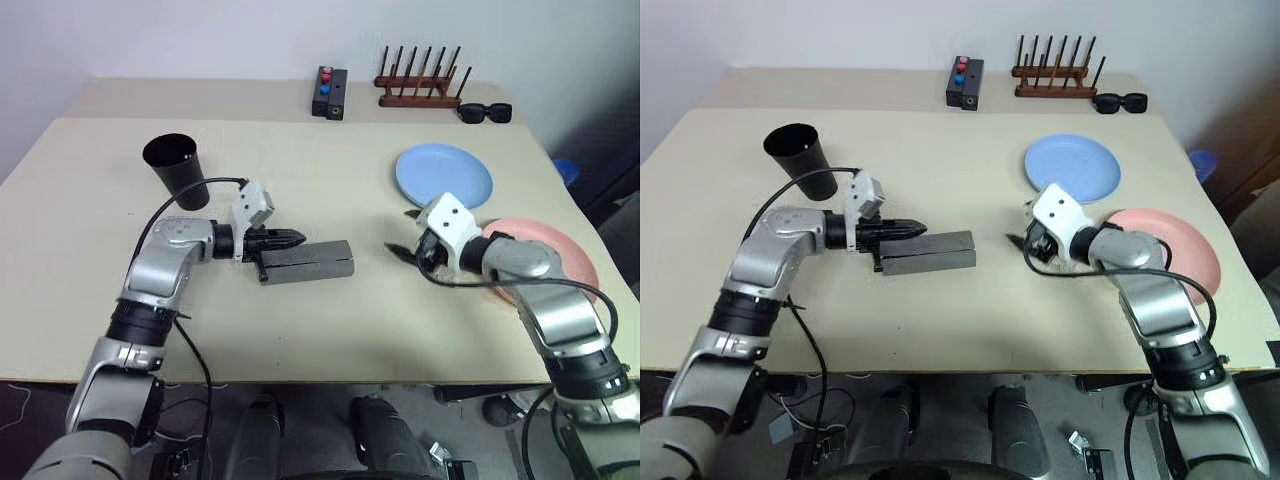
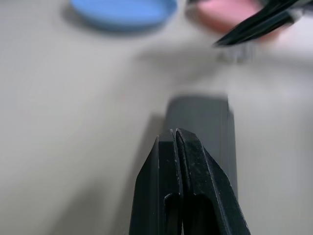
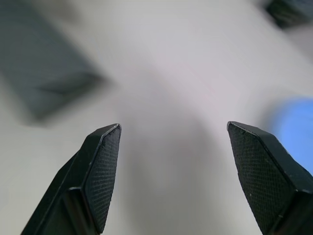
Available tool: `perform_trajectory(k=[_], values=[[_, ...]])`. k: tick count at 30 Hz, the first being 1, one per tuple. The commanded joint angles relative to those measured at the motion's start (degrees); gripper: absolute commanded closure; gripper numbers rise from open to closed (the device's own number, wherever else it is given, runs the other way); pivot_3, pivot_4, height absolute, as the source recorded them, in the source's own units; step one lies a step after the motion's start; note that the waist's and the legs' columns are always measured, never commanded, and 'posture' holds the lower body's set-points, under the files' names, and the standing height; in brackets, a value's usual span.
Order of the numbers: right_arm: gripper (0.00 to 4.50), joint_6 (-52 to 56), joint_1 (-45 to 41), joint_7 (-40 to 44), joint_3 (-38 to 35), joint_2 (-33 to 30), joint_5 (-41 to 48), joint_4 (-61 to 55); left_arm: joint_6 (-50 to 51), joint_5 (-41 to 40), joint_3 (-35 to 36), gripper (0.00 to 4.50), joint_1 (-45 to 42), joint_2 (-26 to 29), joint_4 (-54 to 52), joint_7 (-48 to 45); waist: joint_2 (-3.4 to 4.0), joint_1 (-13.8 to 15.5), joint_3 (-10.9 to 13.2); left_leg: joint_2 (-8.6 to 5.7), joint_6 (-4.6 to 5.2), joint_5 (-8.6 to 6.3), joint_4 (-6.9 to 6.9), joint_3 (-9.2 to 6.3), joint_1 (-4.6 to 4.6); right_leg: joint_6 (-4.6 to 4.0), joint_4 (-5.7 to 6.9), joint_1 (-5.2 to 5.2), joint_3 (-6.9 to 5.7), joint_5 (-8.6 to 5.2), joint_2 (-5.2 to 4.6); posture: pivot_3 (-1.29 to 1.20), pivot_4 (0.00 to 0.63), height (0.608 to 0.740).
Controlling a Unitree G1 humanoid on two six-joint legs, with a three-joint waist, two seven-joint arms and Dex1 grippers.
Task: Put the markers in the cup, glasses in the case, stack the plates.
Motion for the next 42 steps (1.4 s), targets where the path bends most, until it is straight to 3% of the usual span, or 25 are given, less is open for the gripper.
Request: perform_trajectory(k=[1,9,12,17,18,22,28,32,35,42], values=[[0.98,-4.85,-3.23,-5.55,1.35,-0.58,-7.13,7.65,-1.17,-5.26,4.64,4.48,4.20,-0.10,-8.94,2.07,0.00,0.07,0.00,0.00,0.00,0.00,-0.02,0.00,0.01,0.00,0.00,0.00,0.00,0.00,0.00,0.00,0.150,0.740],[0.98,-22.29,-12.73,-12.57,7.52,1.10,-17.41,34.69,2.69,-10.65,7.03,4.48,16.84,2.43,-24.53,6.76,0.02,-0.04,0.01,-0.01,0.00,0.00,-0.01,0.05,0.04,-0.01,0.00,0.01,0.04,0.00,-0.01,0.00,0.150,0.740],[1.83,-27.78,-15.37,-14.17,8.58,1.76,-19.30,42.00,3.30,-11.12,6.98,4.50,19.02,3.39,-26.66,8.38,0.03,-0.08,0.01,-0.01,0.00,0.00,0.00,0.06,0.08,-0.04,-0.01,0.04,0.07,0.01,-0.01,0.00,0.150,0.740],[4.35,-33.47,-16.98,-14.36,9.30,1.78,-21.23,46.88,4.29,-12.44,7.93,4.50,21.31,3.53,-29.04,11.82,0.04,-0.03,0.02,-0.01,0.00,0.00,-0.02,0.06,0.08,-0.04,-0.04,0.06,0.06,0.01,-0.01,0.00,0.150,0.740],[4.44,-34.11,-16.89,-14.45,9.13,1.74,-21.39,46.82,4.36,-12.83,7.98,4.50,21.62,3.37,-29.37,12.38,0.04,-0.07,0.02,-0.01,0.00,0.00,-0.02,0.06,0.08,-0.04,-0.03,0.06,0.06,0.01,-0.01,0.00,0.150,0.740],[4.44,-36.24,-15.66,-14.93,8.56,0.29,-22.85,42.63,3.91,-13.26,7.29,4.50,22.47,3.03,-29.90,13.95,0.06,-0.21,0.03,-0.01,0.00,0.00,-0.02,0.06,0.11,-0.04,-0.03,0.08,0.06,0.01,-0.01,0.00,0.150,0.740],[4.44,-34.44,-9.31,-9.38,1.86,-7.24,-19.49,25.20,3.76,-14.05,6.02,4.50,20.29,1.81,-28.50,15.09,0.20,0.48,0.11,-0.02,0.00,0.00,-0.02,0.06,0.09,-0.04,-0.04,0.08,0.06,0.01,-0.02,0.00,0.150,0.740],[4.44,-28.99,3.49,3.90,-8.73,-16.95,-9.28,11.16,2.44,-13.28,3.87,4.50,18.75,2.19,-26.22,12.84,0.24,0.89,0.10,-0.02,0.02,-0.01,-0.01,0.03,0.20,-0.18,-0.13,0.30,0.03,-0.09,-0.02,0.00,0.150,0.740],[4.44,-24.39,18.06,12.68,-19.25,-22.99,-3.56,2.96,1.27,-13.32,2.02,4.50,17.06,1.56,-23.98,11.09,0.26,1.21,0.10,-0.06,0.15,-0.10,-0.02,0.06,0.41,-0.16,-0.33,0.62,0.01,-0.16,-0.10,0.00,0.150,0.740],[4.44,-16.84,39.67,20.99,-34.85,-22.74,1.01,-8.03,-1.65,-12.17,-1.97,4.50,13.44,-0.02,-18.44,7.77,0.47,-0.41,-0.03,-0.05,0.17,-0.13,0.02,0.20,1.02,-0.12,-0.27,1.02,0.14,-0.21,-0.12,0.00,0.150,0.740]])
